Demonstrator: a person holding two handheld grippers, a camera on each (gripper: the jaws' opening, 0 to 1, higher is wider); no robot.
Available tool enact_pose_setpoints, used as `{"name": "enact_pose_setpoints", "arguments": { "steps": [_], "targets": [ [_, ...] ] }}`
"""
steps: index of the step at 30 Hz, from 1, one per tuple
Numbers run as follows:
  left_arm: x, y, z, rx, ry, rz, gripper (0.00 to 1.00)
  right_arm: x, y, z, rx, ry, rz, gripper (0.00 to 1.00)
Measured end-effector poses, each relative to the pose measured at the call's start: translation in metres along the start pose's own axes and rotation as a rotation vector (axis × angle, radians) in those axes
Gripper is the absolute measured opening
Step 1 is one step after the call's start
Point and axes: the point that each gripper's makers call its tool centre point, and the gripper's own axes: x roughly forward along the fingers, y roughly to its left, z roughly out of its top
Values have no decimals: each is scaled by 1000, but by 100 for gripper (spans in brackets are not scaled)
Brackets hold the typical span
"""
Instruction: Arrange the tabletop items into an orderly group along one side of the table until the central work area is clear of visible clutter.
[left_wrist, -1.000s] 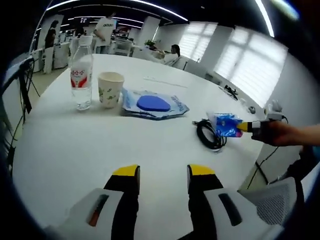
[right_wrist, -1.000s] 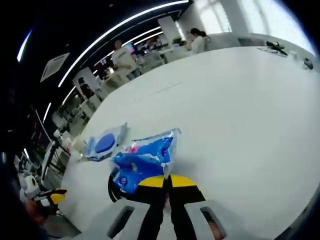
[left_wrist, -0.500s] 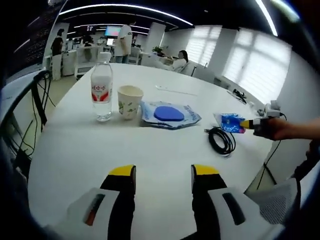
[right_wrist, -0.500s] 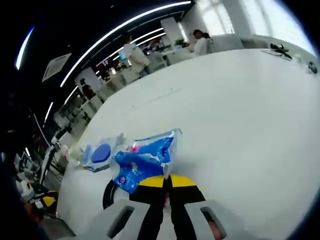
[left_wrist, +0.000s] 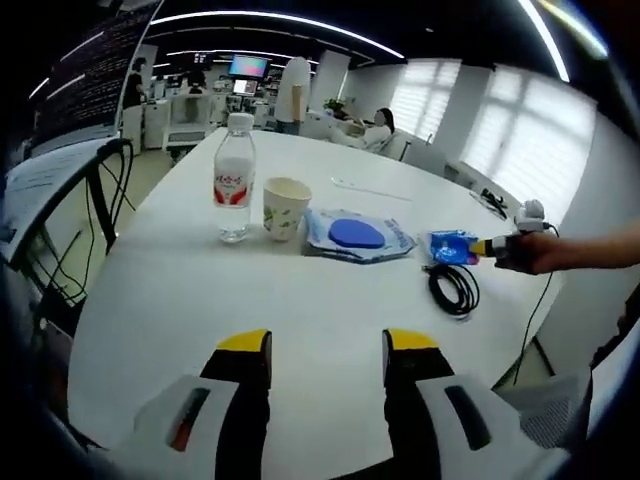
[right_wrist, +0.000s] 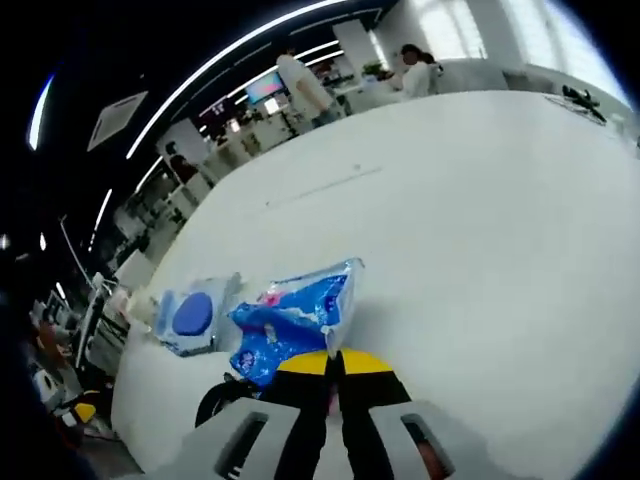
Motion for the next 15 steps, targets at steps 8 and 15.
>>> {"name": "enact_pose_setpoints", "arguments": {
  "steps": [8, 15],
  "targets": [
    [-12, 4, 3, -23, -11, 33, 44, 19, 1, 0, -33, 48, 6, 0],
    [-17, 7, 1, -32, -9, 58, 44, 39, -8, 4, -81, 87, 4, 0]
  ]
}}
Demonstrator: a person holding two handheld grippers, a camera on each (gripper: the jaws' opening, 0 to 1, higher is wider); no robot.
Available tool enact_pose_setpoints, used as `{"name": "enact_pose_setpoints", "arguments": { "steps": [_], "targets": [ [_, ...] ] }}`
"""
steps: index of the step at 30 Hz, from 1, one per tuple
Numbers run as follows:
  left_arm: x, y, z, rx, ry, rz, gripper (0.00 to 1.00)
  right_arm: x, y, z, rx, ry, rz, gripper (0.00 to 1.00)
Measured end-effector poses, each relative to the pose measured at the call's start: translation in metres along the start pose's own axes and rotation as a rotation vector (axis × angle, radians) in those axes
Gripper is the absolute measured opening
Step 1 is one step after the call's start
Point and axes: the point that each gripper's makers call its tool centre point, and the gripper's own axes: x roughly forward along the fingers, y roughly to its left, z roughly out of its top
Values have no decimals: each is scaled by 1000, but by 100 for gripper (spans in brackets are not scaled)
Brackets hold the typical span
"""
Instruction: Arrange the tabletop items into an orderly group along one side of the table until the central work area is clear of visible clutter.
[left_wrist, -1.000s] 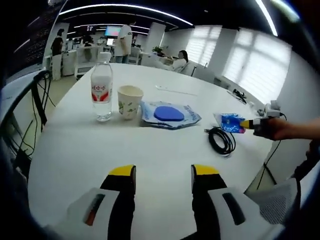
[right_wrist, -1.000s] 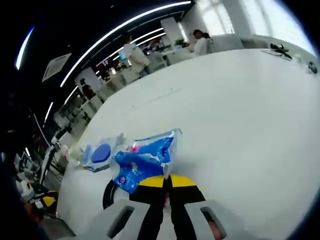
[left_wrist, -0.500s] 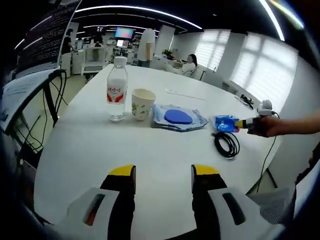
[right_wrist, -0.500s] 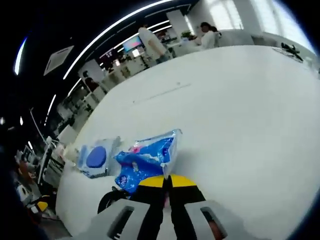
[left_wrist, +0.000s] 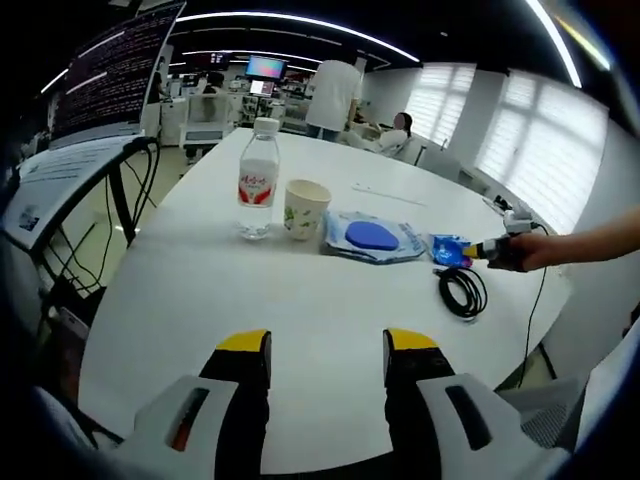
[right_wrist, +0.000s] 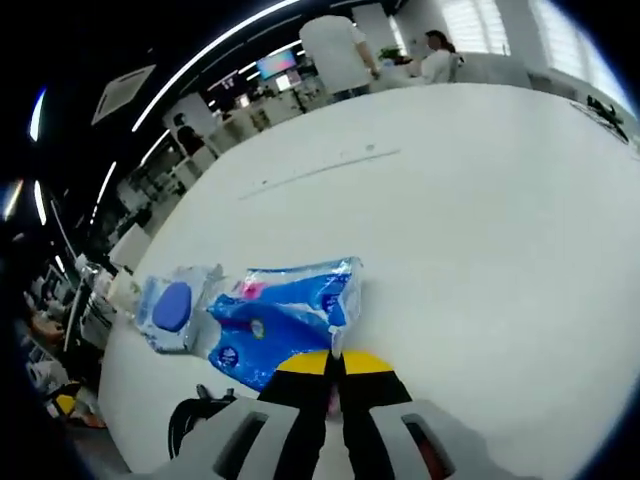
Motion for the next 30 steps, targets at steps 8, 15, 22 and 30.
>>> {"name": "enact_pose_setpoints", "arguments": {
  "steps": [8, 15, 22, 30],
  "targets": [
    [2, 1, -1, 3, 8, 6, 44, 8, -2, 11, -106, 41, 47, 0],
    [7, 0, -1, 8, 13, 2, 45, 13, -3, 16, -151, 59, 64, 0],
    [11, -6, 6, 10, 5, -6, 45, 14, -11, 14, -127, 64, 56, 4],
    [14, -9, 8, 24, 7, -17, 46, 6, -12, 11, -103, 52, 58, 8]
  ]
}}
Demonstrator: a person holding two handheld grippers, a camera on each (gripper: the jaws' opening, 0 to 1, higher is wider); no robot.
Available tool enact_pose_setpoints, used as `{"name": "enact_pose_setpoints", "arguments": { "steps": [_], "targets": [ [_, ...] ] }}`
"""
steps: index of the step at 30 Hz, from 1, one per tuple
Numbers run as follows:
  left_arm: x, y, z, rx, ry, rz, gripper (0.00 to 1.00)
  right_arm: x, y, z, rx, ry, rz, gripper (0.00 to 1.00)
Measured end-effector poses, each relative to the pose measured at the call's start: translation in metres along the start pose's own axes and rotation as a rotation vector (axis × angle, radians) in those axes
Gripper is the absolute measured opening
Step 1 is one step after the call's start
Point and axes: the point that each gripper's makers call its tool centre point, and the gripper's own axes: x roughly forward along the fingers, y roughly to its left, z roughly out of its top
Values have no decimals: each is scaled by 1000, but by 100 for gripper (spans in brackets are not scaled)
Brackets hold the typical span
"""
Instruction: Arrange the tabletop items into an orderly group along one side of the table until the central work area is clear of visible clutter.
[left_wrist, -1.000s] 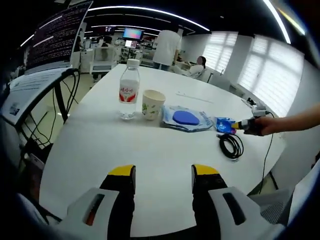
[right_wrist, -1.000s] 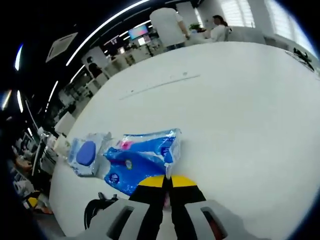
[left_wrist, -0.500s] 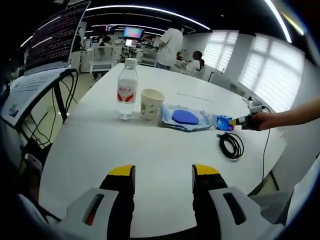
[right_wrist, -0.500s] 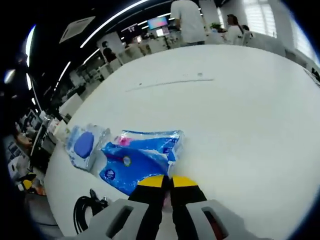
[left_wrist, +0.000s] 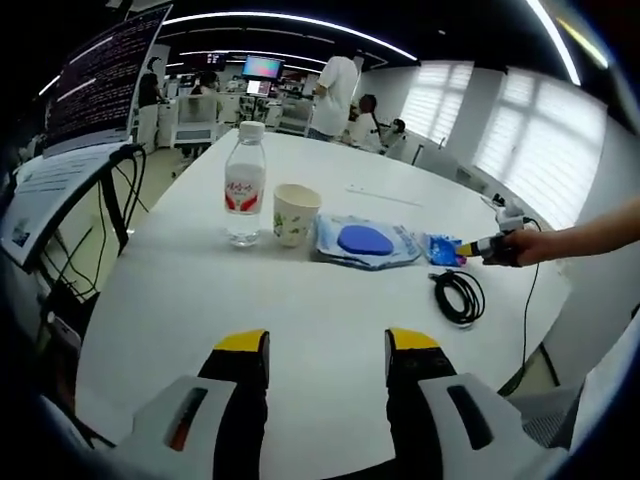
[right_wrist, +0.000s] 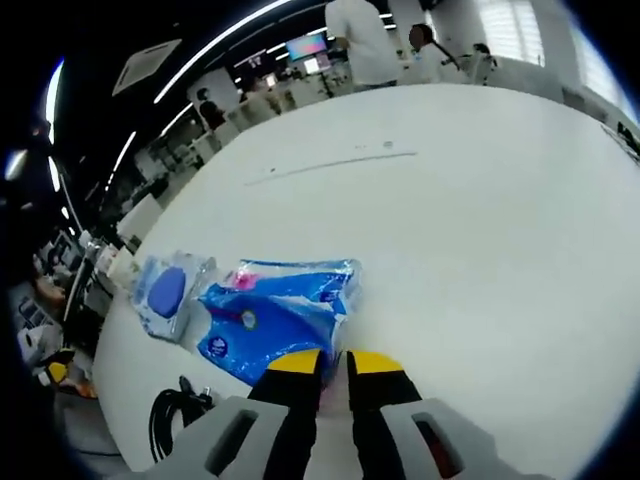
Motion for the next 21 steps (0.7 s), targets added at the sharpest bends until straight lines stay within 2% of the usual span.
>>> {"name": "enact_pose_setpoints", "arguments": {
  "steps": [9, 21],
  "targets": [
    [-4, -3, 8, 31, -10, -17, 47, -7, 0, 3, 24, -29, 3, 10],
    [-6, 2, 17, 95, -20, -31, 50, -25, 12, -11, 41, -43, 21, 15]
  ]
}}
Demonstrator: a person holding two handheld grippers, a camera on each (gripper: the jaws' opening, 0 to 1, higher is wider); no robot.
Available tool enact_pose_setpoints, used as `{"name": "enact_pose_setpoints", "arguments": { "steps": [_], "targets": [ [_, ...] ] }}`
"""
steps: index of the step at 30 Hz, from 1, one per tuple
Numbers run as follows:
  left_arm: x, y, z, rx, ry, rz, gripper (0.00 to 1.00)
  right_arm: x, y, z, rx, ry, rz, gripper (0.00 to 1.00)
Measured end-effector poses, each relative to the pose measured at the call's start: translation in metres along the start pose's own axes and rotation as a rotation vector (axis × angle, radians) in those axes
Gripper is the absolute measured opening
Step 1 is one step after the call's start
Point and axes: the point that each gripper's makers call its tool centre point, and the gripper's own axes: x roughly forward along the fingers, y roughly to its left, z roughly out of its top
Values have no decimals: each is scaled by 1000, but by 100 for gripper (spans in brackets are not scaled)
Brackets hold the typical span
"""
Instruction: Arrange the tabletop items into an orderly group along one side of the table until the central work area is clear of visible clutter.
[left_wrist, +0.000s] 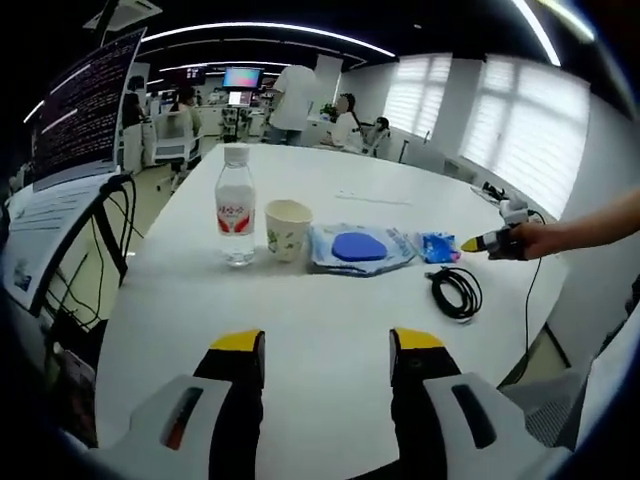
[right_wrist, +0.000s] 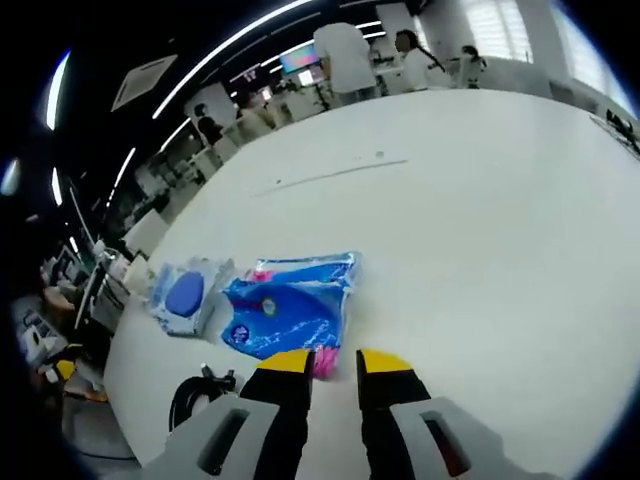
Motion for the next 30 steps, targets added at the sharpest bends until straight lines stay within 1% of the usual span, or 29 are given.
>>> {"name": "enact_pose_setpoints", "arguments": {
  "steps": [1, 2, 3, 6, 9, 12, 15, 17, 20, 22, 23, 30],
  "targets": [
    [0, 0, 1, 2, -4, -1, 50, -4, 3, -3, 6, -4, 6, 16],
    [-1, 1, 3, 6, -6, -3, 50, -9, 7, -6, 36, -19, 18, 16],
    [-1, 1, 4, 11, -7, -4, 51, -9, 8, -5, 57, -29, 21, 17],
    [0, 4, 6, 16, -11, -11, 51, -19, 10, -16, 80, -29, 18, 17],
    [0, 3, 8, 23, -16, -20, 52, -22, 13, -21, 81, -29, 22, 17],
    [0, 1, 6, 61, -2, -32, 54, -29, 15, -30, 88, -26, 19, 18],
    [-1, -1, 7, 45, -16, -45, 54, -30, 15, -31, 89, -22, 12, 18],
    [-2, -2, 7, 48, -17, -49, 54, -32, 16, -32, 91, -22, 11, 18],
    [-4, -1, 8, 42, -26, -53, 54, -36, 25, -36, 85, -23, 12, 18],
    [-6, 3, 10, 39, -34, -55, 54, -41, 38, -41, 74, -23, 16, 18],
    [-7, 4, 11, 39, -37, -55, 54, -41, 34, -39, 69, -22, 17, 18],
    [-5, 4, 16, 38, -57, -68, 54, -36, 58, -47, 48, -3, 36, 19]
  ]
}}
